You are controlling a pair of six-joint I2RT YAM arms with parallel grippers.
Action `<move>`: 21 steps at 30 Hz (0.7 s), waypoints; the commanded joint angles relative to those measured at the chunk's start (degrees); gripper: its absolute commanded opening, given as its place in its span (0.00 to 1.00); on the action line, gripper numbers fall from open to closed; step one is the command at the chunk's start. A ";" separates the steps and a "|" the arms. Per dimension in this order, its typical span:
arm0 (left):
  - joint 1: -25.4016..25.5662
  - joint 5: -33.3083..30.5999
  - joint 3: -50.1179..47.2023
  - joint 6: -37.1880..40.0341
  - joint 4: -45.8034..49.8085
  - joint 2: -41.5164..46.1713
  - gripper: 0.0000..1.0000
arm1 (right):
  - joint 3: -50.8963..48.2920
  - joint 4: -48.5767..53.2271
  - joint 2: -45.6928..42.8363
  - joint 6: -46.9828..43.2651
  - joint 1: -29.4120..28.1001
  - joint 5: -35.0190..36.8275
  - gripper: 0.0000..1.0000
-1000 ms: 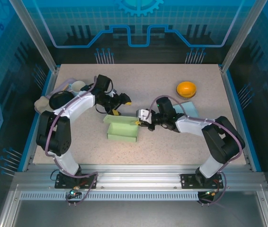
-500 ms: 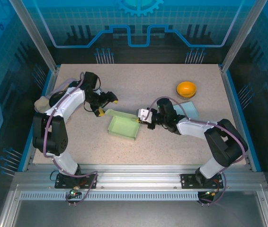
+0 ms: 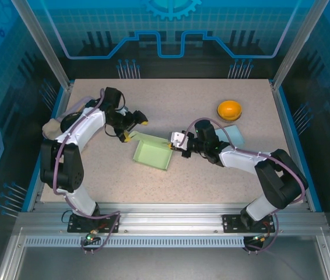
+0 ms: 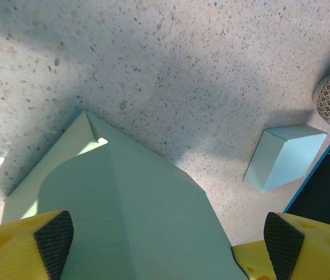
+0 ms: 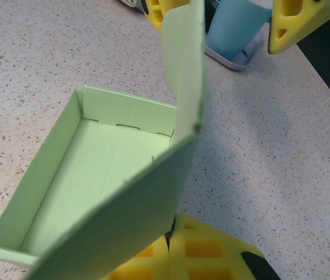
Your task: Fold the paper box
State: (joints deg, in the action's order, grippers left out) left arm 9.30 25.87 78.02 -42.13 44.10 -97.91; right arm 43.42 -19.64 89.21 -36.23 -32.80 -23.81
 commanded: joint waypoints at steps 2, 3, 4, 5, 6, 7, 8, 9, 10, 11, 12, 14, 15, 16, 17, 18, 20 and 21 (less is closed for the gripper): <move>3.55 2.81 -0.80 -4.42 -2.41 2.17 0.89 | 0.66 -2.85 0.05 1.30 -0.17 1.08 0.00; 4.39 2.73 -0.87 -5.08 -2.78 2.22 0.89 | 0.87 -2.78 0.32 1.10 -0.46 1.38 0.00; 5.02 2.55 -0.94 -5.64 -2.89 2.36 0.89 | 1.04 -2.64 0.56 0.79 -0.63 1.69 0.00; 5.73 2.25 -1.20 -6.33 -3.05 2.52 0.89 | 1.28 -2.62 0.74 0.60 -0.84 1.84 0.00; 6.23 2.19 -1.67 -7.21 -3.69 2.86 0.89 | 1.48 -2.36 0.88 0.12 -1.05 1.96 0.00; 6.70 2.17 -2.32 -8.08 -4.40 3.16 0.89 | 1.65 -1.90 0.96 -0.24 -1.25 2.22 0.00; 6.93 2.15 -3.23 -9.04 -5.16 3.57 0.89 | 1.99 -1.13 1.05 -0.88 -1.56 2.75 0.00; 7.17 1.88 -4.02 -9.93 -5.99 3.93 0.89 | 2.35 -0.02 1.10 -1.78 -1.96 3.05 0.00; 7.35 1.56 -4.61 -10.22 -6.42 4.27 0.89 | 2.75 0.95 1.14 -2.48 -2.21 3.27 0.00; 7.54 0.60 -5.02 -10.08 -6.49 4.60 0.89 | 3.04 2.08 1.23 -3.11 -2.48 3.60 0.00; 7.79 -0.50 -5.15 -9.45 -6.00 4.69 0.89 | 3.17 2.89 1.22 -3.71 -2.65 4.13 0.00; 8.09 -2.82 -5.13 -7.74 -4.19 4.70 0.89 | 3.19 3.81 1.06 -4.05 -2.81 4.47 0.03; 8.23 -3.78 -5.37 -7.14 -3.61 4.82 0.89 | 3.06 3.83 0.75 -4.18 -2.76 4.50 0.05; 8.32 -4.29 -6.16 -6.76 -3.43 4.99 0.88 | 3.03 5.78 0.58 -4.36 -2.79 4.48 0.06; 8.36 -4.92 -7.02 -6.47 -3.48 5.33 0.88 | 3.07 6.75 0.32 -4.48 -2.75 4.44 0.08; 8.37 -5.27 -7.93 -6.17 -3.49 5.55 0.87 | 3.16 7.90 0.12 -4.68 -2.80 4.32 0.10; 8.45 -5.73 -9.62 -5.88 -3.67 5.82 0.86 | 3.45 10.16 -0.38 -4.68 -2.80 3.98 0.20; 8.45 -5.91 -10.54 -5.84 -3.73 6.05 0.86 | 3.43 10.92 -0.74 -4.52 -2.87 4.03 0.21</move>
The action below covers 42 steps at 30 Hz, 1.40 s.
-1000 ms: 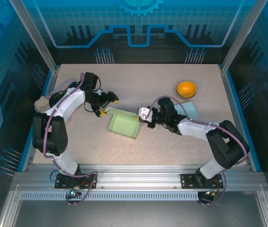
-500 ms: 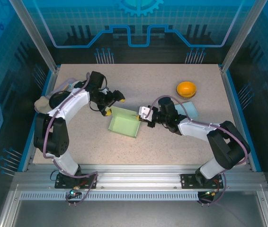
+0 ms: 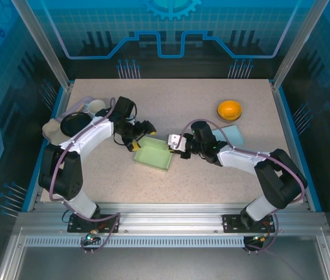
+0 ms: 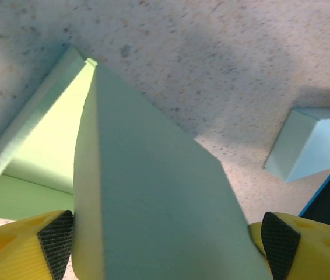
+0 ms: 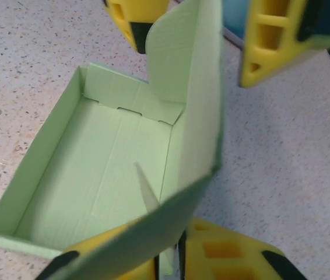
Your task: Fold the paper box
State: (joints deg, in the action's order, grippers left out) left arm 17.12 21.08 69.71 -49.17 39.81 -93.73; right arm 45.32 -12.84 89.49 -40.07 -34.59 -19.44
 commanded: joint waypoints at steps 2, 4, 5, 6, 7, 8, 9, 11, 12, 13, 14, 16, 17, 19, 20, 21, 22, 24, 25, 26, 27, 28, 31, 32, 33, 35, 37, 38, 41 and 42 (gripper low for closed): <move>0.67 -1.42 -4.06 1.11 0.21 2.36 0.85 | 1.08 5.12 -1.63 -0.29 -1.09 -0.33 0.22; 0.65 -1.62 -5.54 1.02 -0.17 2.96 0.85 | 0.71 6.46 -2.08 -0.01 -1.10 -0.58 0.30; 0.71 -1.73 -6.25 0.92 -0.43 3.26 0.85 | 0.64 7.32 -2.28 0.12 -1.12 -0.61 0.34; 0.67 -1.81 -6.84 0.83 -0.51 3.55 0.85 | 0.52 8.10 -2.54 0.33 -1.18 -0.68 0.35; 0.72 -1.87 -7.24 0.81 -0.60 3.88 0.85 | 0.52 8.82 -2.77 0.59 -1.26 -0.55 0.37; 0.72 -2.06 -7.69 0.77 -0.55 4.23 0.85 | 0.50 9.65 -3.15 1.08 -1.35 -0.34 0.37; 0.79 -2.26 -7.98 0.67 -0.49 4.62 0.85 | 0.37 10.26 -3.59 1.54 -1.45 -0.10 0.38; 0.93 -2.58 -8.57 0.51 -0.50 5.13 0.86 | -0.08 10.69 -4.78 2.80 -1.50 -0.08 0.39; 1.11 -2.77 -8.84 0.48 -0.45 5.46 0.86 | -0.26 10.82 -5.51 3.64 -1.53 -0.24 0.41; 1.20 -2.95 -9.03 0.43 -0.44 5.56 0.86 | -0.40 10.93 -6.17 4.41 -1.52 -0.25 0.43; 1.36 -3.08 -9.20 0.47 -0.35 5.72 0.86 | -0.54 11.35 -6.89 5.17 -1.53 -0.39 0.44; 1.51 -3.39 -9.74 0.32 -0.29 6.03 0.86 | -0.49 12.75 -8.18 6.72 -1.53 -0.59 0.46; 1.59 -3.52 -10.08 0.26 -0.43 6.23 0.86 | -0.20 13.58 -8.68 7.92 -1.51 -0.32 0.47; 1.57 -3.76 -10.79 0.05 -0.52 6.60 0.86 | 0.88 15.75 -9.37 11.40 -1.53 0.59 0.48; 1.52 -3.90 -11.19 -0.01 -0.57 6.85 0.87 | 1.47 17.14 -9.66 13.34 -1.53 0.93 0.48; 1.55 -4.02 -11.56 -0.12 -0.66 7.04 0.87 | 1.75 18.01 -10.06 15.03 -1.53 1.11 0.48; 1.53 -4.07 -11.98 -0.18 -0.68 7.25 0.87 | 1.72 18.42 -10.55 16.29 -1.48 1.19 0.48; 1.55 -4.33 -12.78 -0.32 -0.90 7.86 0.87 | 1.12 18.99 -11.90 18.64 -1.53 1.13 0.48; 1.58 -4.46 -13.13 -0.36 -0.94 8.16 0.87 | 0.66 19.00 -12.71 19.59 -1.53 1.39 0.48; 1.59 -4.62 -13.52 -0.42 -1.06 8.42 0.87 | 0.31 18.98 -13.55 21.11 -1.61 2.34 0.48; 1.61 -4.64 -13.92 -0.49 -1.11 8.70 0.87 | 0.22 19.27 -14.48 22.69 -1.62 3.19 0.48; 1.68 -4.65 -14.12 -0.57 -1.22 8.83 0.87 | 0.21 19.31 -15.28 24.35 -1.56 4.29 0.48; 1.83 -4.82 -15.33 -0.67 -1.48 9.27 0.87 | 1.83 19.77 -16.53 34.80 -1.58 9.53 0.51; 1.81 -4.95 -15.61 -0.67 -1.54 9.36 0.88 | 3.17 20.83 -16.12 39.35 -1.77 11.77 0.51; 1.81 -5.07 -15.87 -0.68 -1.58 9.48 0.88 | 4.62 22.35 -15.46 43.08 -1.82 13.05 0.51; 1.90 -5.84 -16.12 -0.75 -0.96 9.60 0.88 | 9.41 26.26 -12.59 50.81 -3.18 16.15 0.51; 1.95 -6.98 -16.19 -0.89 -0.38 9.92 0.89 | 13.07 29.65 -9.39 56.55 -5.27 19.27 0.52; 1.98 -7.61 -16.34 -1.19 -0.11 10.06 0.89 | 15.13 31.10 -7.68 59.26 -6.58 21.14 0.52; 2.04 -8.58 -16.65 -1.57 0.02 10.67 0.90 | 19.74 35.44 -2.43 66.81 -9.77 25.77 0.53; 2.12 -8.85 -16.79 -1.63 0.01 10.69 0.91 | 20.78 36.56 -0.74 68.87 -10.82 27.56 0.53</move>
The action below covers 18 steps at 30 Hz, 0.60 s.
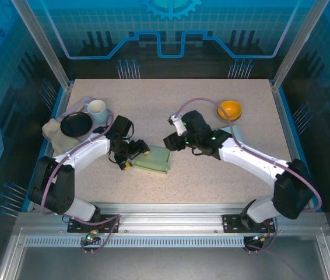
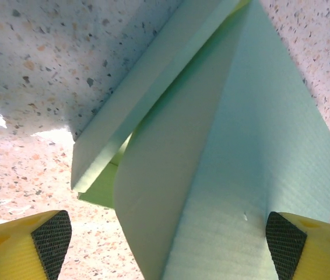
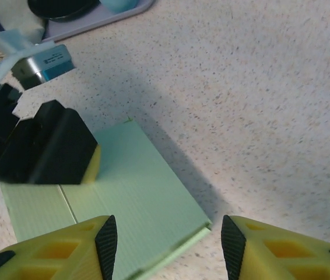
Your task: Fold the paper box
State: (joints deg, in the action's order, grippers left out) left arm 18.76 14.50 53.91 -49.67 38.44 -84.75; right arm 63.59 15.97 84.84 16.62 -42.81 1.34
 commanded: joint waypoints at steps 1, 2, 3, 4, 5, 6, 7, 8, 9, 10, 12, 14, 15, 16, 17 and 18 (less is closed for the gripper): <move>0.48 -2.42 -1.19 -1.22 1.20 1.70 0.91 | 3.36 8.62 5.57 13.65 -3.80 8.79 0.53; 0.48 -2.38 -1.55 -1.32 0.97 1.69 0.91 | 3.89 9.00 7.06 14.59 -4.85 10.17 0.53; 0.49 -2.48 -1.90 -1.46 0.66 1.64 0.91 | 4.27 9.56 8.23 15.64 -5.49 11.31 0.54; 0.56 -2.44 -2.41 -1.56 0.29 1.61 0.91 | 4.51 10.26 9.39 16.58 -6.19 12.72 0.54; 0.57 -2.38 -2.91 -1.57 -0.01 1.44 0.91 | 4.52 10.77 10.36 17.29 -6.75 13.91 0.54; 0.57 -2.48 -3.32 -1.57 -0.29 1.34 0.91 | 4.48 11.29 11.19 17.79 -7.08 14.65 0.54; 0.57 -2.47 -3.83 -1.53 -0.54 1.21 0.91 | 4.31 11.61 11.98 18.22 -7.16 15.02 0.55; 0.57 -2.50 -4.38 -1.42 -0.94 1.03 0.91 | 4.04 11.80 12.87 18.36 -7.33 14.96 0.55; 0.57 -2.55 -4.72 -1.32 -1.07 0.89 0.91 | 3.80 11.96 13.45 18.36 -7.25 15.00 0.55; 0.57 -2.63 -5.09 -1.14 -1.32 0.58 0.91 | 3.45 12.13 14.26 18.23 -7.23 15.09 0.55; 0.57 -2.56 -5.55 -0.94 -1.94 -0.01 0.91 | 2.87 12.33 15.64 17.95 -7.06 15.42 0.55; 0.57 -2.52 -5.91 -0.65 -2.85 -0.97 0.91 | 2.03 11.95 16.64 17.66 -6.60 15.13 0.56; 0.55 -2.44 -5.79 -0.57 -3.13 -1.61 0.91 | 1.81 11.55 17.05 17.57 -6.29 14.84 0.56; 0.52 -2.50 -5.68 -0.28 -3.37 -2.36 0.91 | 1.64 11.30 17.63 17.51 -5.86 14.29 0.56; 0.57 -2.51 -5.40 0.00 -3.60 -3.21 0.92 | 1.71 11.21 18.10 17.41 -5.38 14.01 0.56; 0.57 -2.38 -5.08 0.25 -3.94 -3.89 0.91 | 1.78 11.10 18.52 17.23 -4.90 13.89 0.56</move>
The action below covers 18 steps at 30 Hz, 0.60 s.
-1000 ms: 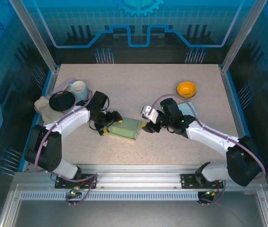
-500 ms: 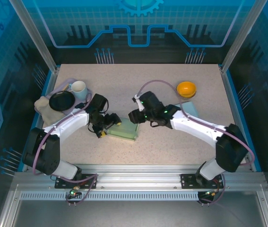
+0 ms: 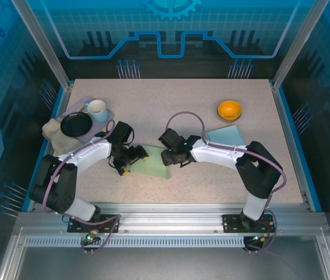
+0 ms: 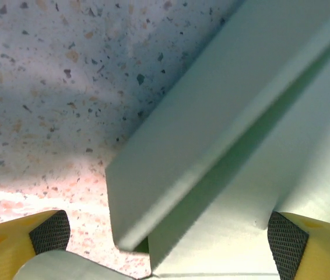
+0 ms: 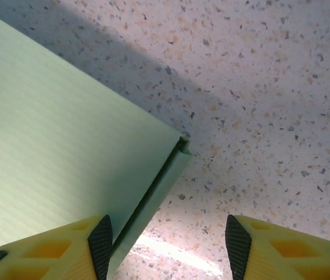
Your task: Fold the paper box
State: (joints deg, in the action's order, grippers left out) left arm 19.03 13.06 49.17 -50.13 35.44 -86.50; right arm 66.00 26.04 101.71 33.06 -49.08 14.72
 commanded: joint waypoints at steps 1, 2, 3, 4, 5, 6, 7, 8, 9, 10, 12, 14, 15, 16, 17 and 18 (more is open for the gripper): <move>0.35 -0.91 0.10 1.05 -1.25 -3.22 0.91 | -0.58 0.81 1.81 0.55 1.87 0.36 0.56; 0.31 -1.03 0.79 1.37 -1.37 -4.16 0.91 | -0.65 0.64 1.93 0.30 2.52 0.27 0.56; 0.31 -1.10 1.44 1.74 -1.43 -4.93 0.91 | -0.54 0.44 1.92 0.10 3.05 0.21 0.56; 0.30 -1.26 2.34 2.19 -1.43 -6.06 0.91 | -0.45 0.25 1.88 -0.16 3.76 0.05 0.56; 0.31 -1.55 3.27 2.59 -1.46 -7.09 0.91 | -0.22 0.15 1.94 -0.47 4.49 -0.11 0.56; 0.31 -1.59 4.13 2.93 -1.37 -7.81 0.91 | 0.04 0.23 2.03 -0.83 5.30 -0.32 0.56; 0.31 -1.60 5.16 3.32 -1.34 -8.36 0.91 | 0.47 0.39 2.21 -1.21 6.14 -0.84 0.56; 0.31 -1.96 6.20 3.69 -1.02 -8.59 0.91 | 0.78 0.49 2.20 -1.43 6.98 -1.51 0.56; 0.32 -2.39 6.90 3.93 -0.70 -8.52 0.91 | 0.93 0.50 2.19 -1.59 7.64 -1.99 0.56; 0.31 -3.03 7.69 4.07 -0.39 -8.21 0.91 | 0.98 0.45 2.02 -1.59 8.24 -2.28 0.56; 0.31 -4.30 9.26 4.25 1.44 -7.44 0.91 | 0.98 0.30 1.46 -1.58 9.11 -2.50 0.56; 0.34 -6.34 10.81 4.42 4.52 -6.02 0.91 | 1.21 0.28 1.28 -1.66 9.55 -2.74 0.56; 0.35 -7.28 11.34 4.55 5.76 -5.15 0.92 | 1.32 0.28 1.33 -1.72 9.62 -2.84 0.56; 0.34 -8.12 11.48 4.60 6.92 -4.08 0.92 | 1.54 0.32 1.40 -1.77 9.70 -2.99 0.56; 0.31 -8.18 11.37 4.94 7.23 -3.02 0.92 | 1.72 0.48 1.74 -1.85 9.86 -3.12 0.56; 0.33 -7.63 11.00 5.03 6.89 -2.20 0.92 | 1.77 0.49 1.84 -1.77 9.84 -3.18 0.56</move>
State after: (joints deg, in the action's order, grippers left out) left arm 19.14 7.88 58.92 -46.57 37.78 -92.36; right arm 66.41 24.86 102.26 31.92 -39.59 12.60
